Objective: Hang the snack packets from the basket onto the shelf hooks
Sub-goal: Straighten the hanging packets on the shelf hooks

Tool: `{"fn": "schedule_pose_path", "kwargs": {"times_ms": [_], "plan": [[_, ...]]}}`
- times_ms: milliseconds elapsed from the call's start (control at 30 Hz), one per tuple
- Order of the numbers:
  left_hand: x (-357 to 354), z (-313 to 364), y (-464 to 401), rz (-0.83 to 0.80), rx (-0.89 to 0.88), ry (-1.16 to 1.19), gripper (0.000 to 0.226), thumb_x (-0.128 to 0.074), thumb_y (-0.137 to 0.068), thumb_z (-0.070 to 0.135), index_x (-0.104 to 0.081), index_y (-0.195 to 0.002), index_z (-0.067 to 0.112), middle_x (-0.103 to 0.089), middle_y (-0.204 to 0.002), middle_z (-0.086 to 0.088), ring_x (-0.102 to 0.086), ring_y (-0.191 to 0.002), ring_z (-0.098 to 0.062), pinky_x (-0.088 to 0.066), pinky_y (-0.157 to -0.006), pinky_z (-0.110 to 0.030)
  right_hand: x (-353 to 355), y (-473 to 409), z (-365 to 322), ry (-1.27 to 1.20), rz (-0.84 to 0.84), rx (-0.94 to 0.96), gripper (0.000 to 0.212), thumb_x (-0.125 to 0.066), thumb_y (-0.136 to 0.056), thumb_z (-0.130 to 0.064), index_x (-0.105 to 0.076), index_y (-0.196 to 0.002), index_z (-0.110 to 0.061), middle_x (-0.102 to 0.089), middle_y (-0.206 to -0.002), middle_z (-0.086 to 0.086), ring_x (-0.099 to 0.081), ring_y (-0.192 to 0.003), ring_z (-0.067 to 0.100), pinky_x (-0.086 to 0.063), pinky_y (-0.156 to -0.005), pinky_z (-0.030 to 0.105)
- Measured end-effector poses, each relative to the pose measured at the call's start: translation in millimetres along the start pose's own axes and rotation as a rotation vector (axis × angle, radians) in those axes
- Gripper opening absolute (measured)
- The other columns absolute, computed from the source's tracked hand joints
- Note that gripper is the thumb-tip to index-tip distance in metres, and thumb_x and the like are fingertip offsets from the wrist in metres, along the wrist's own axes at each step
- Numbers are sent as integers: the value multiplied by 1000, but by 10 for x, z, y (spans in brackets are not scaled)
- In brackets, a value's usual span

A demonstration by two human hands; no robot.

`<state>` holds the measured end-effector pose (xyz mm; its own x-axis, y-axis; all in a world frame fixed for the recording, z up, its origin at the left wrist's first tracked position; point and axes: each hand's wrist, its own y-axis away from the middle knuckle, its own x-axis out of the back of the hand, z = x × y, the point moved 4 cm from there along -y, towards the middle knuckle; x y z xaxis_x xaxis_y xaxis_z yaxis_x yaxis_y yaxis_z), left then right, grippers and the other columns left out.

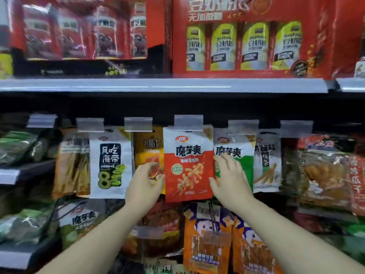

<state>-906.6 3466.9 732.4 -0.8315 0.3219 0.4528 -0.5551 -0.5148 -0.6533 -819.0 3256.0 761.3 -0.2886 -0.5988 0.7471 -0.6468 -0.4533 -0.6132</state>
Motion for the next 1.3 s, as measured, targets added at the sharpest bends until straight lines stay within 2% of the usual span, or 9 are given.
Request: {"fn": "schedule_pose_path", "kwargs": {"times_ms": [67, 233, 400, 567, 700, 833, 967, 1167, 1300], "plan": [[-26, 19, -117, -24, -54, -115, 48, -60, -88, 42, -46, -132, 28, -48, -132, 9, -54, -112, -16, -51, -84, -35, -43, -59, -58, 30, -30, 5, 61, -48, -95, -32, -18, -147, -24, -13, -156, -2, -10, -143, 19, -16, -116, 38], [-125, 269, -451, 19, -248, -345, 64, -59, -88, 44, -37, -143, 21, -36, -149, 5, -29, -139, -15, -36, -108, -35, -41, -403, -66, 116, 20, 54, 57, -49, -94, -32, -25, -144, -22, -20, -154, -1, -15, -142, 19, -20, -115, 39], [-374, 453, -747, -16, -314, -488, 76, -51, -88, 56, -20, -150, 25, -18, -159, 4, -11, -147, -17, -27, -113, -36, -155, -774, -33, 156, 12, 124, 64, -48, -94, -37, -18, -148, -21, -12, -158, 0, -8, -144, 20, -14, -117, 38], [-597, 477, -965, 8, -257, -494, 75, -47, -85, 66, -19, -149, 36, -13, -160, 3, 2, -148, -19, -22, -116, -40, -268, -1114, -60, 186, -19, 144, 69, -46, -93, -47, -9, -150, -33, 2, -160, 2, 6, -147, 26, -5, -118, 42], [-661, 477, -1132, -27, -244, -521, 67, -43, -87, 66, -27, -145, 37, -25, -152, 2, -9, -145, -21, -26, -112, -38, -359, -1252, -58, 218, -75, 97, 71, -48, -93, -47, -6, -149, -37, 2, -160, 3, 9, -146, 32, 3, -118, 43], [-726, 424, -1285, -54, -310, -548, 63, -45, -88, 61, -33, -143, 32, -41, -140, 4, -32, -131, -20, -32, -105, -35, -419, -1299, -65, 227, -69, 42, 70, -48, -92, -51, -12, -149, -34, -14, -156, 3, -4, -144, 32, -9, -117, 44], [-804, 376, -1446, -165, -250, -597, 64, -46, -87, 64, -35, -141, 30, -48, -133, 0, -43, -124, -23, -37, -101, -36, -466, -1413, -98, 307, -53, -2, 66, -49, -90, -55, -27, -146, -27, -38, -139, 5, -28, -130, 29, -24, -111, 41], [-798, 384, -1624, -163, -250, -652, 53, -52, -81, 69, -56, -108, 24, -63, -109, -1, -60, -104, -23, -46, -78, -32, -488, -1562, -73, 380, -140, -46, 65, -49, -90, -56, -31, -142, -22, -46, -134, 11, -37, -127, 32, -27, -108, 43], [-800, 346, -1694, -183, -273, -597, 52, -52, -76, 74, -58, -102, 28, -66, -103, 4, -63, -99, -19, -46, -70, -27, -372, -1651, -14, 208, -78, -82, 46, -48, -92, -49, -51, -125, -16, -58, -117, 10, -53, -112, 31, -45, -93, 37]]}}
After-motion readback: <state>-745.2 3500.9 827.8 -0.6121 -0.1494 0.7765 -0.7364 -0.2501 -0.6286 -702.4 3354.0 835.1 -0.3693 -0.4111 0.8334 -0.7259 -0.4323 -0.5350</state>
